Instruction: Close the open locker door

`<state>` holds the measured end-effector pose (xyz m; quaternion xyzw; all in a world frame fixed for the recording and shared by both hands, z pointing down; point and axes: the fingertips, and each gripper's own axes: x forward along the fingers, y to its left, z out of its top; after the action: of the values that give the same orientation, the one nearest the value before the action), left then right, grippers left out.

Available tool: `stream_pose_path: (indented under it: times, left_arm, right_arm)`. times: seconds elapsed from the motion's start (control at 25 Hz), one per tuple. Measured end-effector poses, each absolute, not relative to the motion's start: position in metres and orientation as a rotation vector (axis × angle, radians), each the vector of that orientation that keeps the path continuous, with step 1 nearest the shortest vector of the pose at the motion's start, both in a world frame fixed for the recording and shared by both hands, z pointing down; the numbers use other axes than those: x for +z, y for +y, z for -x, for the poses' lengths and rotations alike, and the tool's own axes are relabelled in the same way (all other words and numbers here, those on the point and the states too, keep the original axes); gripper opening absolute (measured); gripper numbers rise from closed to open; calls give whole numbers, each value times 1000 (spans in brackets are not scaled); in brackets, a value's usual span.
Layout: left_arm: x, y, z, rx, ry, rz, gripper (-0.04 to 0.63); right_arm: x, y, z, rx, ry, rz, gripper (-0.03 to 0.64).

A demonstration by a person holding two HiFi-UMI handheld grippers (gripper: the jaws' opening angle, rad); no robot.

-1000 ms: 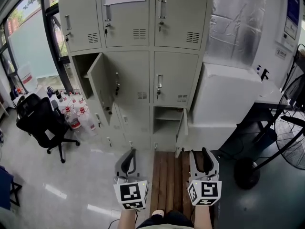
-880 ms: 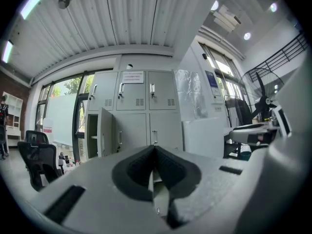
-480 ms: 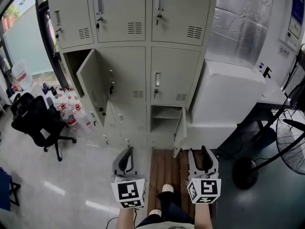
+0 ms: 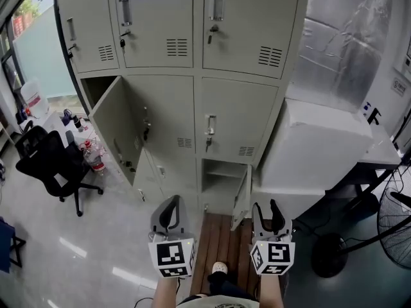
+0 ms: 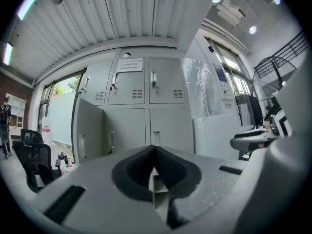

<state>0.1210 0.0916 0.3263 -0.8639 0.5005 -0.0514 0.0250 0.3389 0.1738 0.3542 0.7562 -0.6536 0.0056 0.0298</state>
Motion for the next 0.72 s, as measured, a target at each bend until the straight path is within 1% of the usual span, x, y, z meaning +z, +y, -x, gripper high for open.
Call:
stream_pose_path:
  times: [0.4,0.72]
  left_arm:
    - [336,35,-167,-207,1616,2636,-2]
    - [358,7,-181,-297,1662,2633,-3]
  right_arm:
    - [380,109,-389,96,-2053,-2235,183]
    - [415,76,-402,178,-2053,-2174,183]
